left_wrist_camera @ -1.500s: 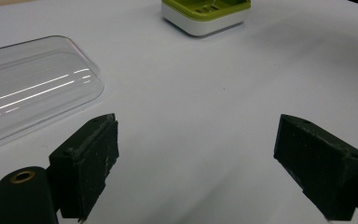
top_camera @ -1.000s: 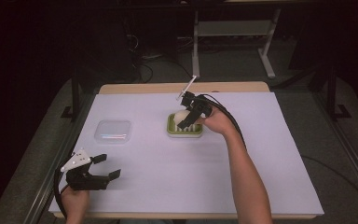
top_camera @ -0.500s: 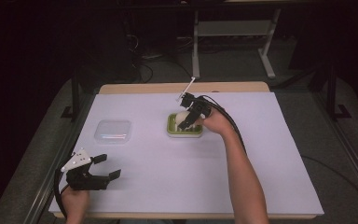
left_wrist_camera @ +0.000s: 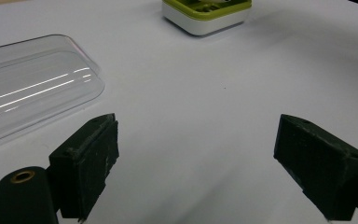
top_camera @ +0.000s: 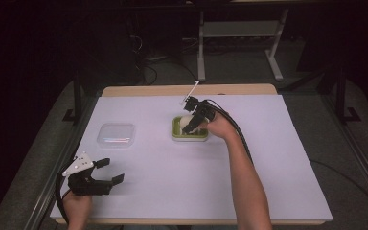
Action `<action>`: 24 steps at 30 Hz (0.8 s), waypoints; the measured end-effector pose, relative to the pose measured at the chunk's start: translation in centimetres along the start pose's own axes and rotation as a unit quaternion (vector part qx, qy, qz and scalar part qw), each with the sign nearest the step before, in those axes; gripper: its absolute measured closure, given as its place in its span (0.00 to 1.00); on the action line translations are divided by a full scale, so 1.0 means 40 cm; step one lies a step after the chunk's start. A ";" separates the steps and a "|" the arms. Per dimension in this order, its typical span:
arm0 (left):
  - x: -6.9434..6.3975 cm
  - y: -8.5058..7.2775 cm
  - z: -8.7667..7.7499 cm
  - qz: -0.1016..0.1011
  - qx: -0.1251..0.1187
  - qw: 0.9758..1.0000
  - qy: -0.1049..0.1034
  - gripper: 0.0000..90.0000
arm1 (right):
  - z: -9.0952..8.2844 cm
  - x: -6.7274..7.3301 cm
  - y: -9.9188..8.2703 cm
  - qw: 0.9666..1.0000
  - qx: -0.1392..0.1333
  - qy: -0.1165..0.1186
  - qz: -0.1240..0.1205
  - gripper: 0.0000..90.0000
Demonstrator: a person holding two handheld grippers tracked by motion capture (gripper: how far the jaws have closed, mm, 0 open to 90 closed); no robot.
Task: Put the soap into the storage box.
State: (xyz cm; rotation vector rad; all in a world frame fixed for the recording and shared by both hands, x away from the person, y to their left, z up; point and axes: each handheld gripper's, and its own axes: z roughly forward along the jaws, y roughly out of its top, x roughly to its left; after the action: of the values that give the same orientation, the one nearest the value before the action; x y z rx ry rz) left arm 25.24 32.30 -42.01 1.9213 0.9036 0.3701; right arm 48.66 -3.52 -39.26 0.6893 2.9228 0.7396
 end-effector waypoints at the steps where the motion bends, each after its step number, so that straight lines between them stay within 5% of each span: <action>1: 0.000 0.000 0.000 0.000 0.001 1.000 0.000 0.15 | 0.002 -0.001 -0.001 1.000 0.002 -0.003 0.001 0.27; 24: 0.000 0.000 0.000 0.001 0.000 1.000 0.000 0.15 | 0.028 -0.010 -0.006 1.000 0.007 -0.002 0.019 0.27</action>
State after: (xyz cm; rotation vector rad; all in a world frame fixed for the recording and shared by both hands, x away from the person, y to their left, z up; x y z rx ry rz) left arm 25.25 32.30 -42.01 1.9220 0.9025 0.3704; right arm 49.09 -3.40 -40.37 0.7473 2.9223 0.7203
